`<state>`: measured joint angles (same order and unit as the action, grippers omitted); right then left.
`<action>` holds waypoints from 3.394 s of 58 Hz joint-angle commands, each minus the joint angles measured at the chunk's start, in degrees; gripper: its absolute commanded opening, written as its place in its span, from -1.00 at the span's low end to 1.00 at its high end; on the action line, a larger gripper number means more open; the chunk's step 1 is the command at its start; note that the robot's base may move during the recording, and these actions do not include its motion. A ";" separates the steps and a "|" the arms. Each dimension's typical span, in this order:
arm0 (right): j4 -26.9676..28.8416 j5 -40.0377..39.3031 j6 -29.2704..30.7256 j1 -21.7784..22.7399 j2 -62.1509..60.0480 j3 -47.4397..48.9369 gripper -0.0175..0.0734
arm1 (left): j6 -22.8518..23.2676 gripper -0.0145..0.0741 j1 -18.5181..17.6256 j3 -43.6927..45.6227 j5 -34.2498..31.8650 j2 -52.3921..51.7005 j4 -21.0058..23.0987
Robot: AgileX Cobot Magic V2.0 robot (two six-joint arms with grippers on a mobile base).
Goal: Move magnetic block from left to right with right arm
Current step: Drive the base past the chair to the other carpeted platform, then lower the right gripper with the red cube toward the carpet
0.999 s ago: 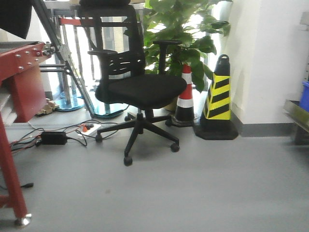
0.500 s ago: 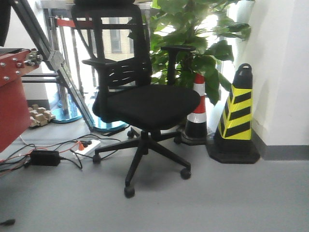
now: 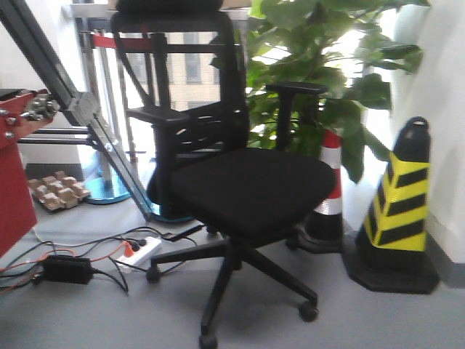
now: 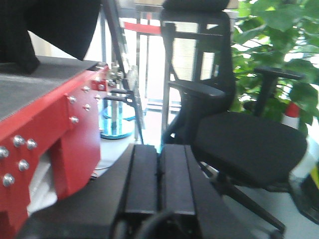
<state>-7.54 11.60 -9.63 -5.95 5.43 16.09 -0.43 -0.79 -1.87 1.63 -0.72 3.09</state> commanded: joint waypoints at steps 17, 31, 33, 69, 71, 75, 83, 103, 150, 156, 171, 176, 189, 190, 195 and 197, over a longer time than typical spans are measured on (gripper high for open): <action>-0.89 -5.03 0.38 0.19 0.65 1.66 -0.08 | 0.43 -0.96 0.03 -0.46 -4.83 -0.61 0.15; -0.89 -5.03 0.38 0.19 0.65 1.66 -0.08 | 0.43 -0.96 0.03 -0.46 -4.83 -0.61 0.15; -0.89 -5.03 0.38 0.19 0.65 1.66 -0.08 | 0.43 -0.96 0.03 -0.46 -4.83 -0.61 0.15; -0.89 -5.03 0.38 0.19 0.65 1.66 -0.08 | 0.43 -0.96 0.03 -0.46 -4.83 -0.61 0.15; -0.89 -5.03 0.38 0.19 0.65 1.66 -0.08 | 0.43 -0.96 0.03 -0.46 -4.83 -0.61 0.15; -0.89 -5.03 0.38 0.19 0.65 1.66 -0.08 | 0.43 -0.96 0.03 -0.46 -4.83 -0.61 0.15; -0.89 -5.03 0.38 0.19 0.65 1.66 -0.08 | 0.43 -0.96 0.03 -0.46 -4.83 -0.61 0.15; -0.89 -5.03 0.38 0.19 0.65 1.66 -0.08 | 0.43 -0.96 0.03 -0.46 -4.83 -0.61 0.15; -0.89 -5.03 0.38 0.19 0.65 1.66 -0.08 | 0.43 -0.96 0.03 -0.46 -4.83 -0.61 0.15; -0.89 -5.03 0.38 0.19 0.65 1.66 -0.08 | 0.43 -0.96 0.03 -0.46 -4.83 -0.61 0.15; -1.32 -4.40 0.38 0.19 0.65 1.66 -0.08 | 0.43 -0.96 0.03 -0.46 -4.83 -0.61 0.15; -6.19 3.07 0.38 0.96 0.65 1.66 -0.08 | 0.43 -0.96 0.03 -0.46 -4.83 -0.61 0.15; -9.41 6.54 0.38 1.02 0.65 1.66 -0.08 | 0.43 -0.96 0.03 -0.46 -4.83 -0.61 0.15; -9.41 6.54 0.38 1.02 0.65 1.66 -0.08 | 0.43 -0.96 0.03 -0.46 -4.83 -0.61 0.15; -9.41 6.54 0.38 1.02 0.65 1.66 -0.08 | 0.43 -0.96 0.03 -0.46 -4.83 -0.61 0.15; -9.41 6.54 0.38 1.02 0.65 1.66 -0.08 | 0.43 -0.96 0.03 -0.46 -4.83 -0.61 0.15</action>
<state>-15.46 22.55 -9.63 -5.22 5.43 16.01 -0.43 -0.79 -1.87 1.63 -0.72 3.09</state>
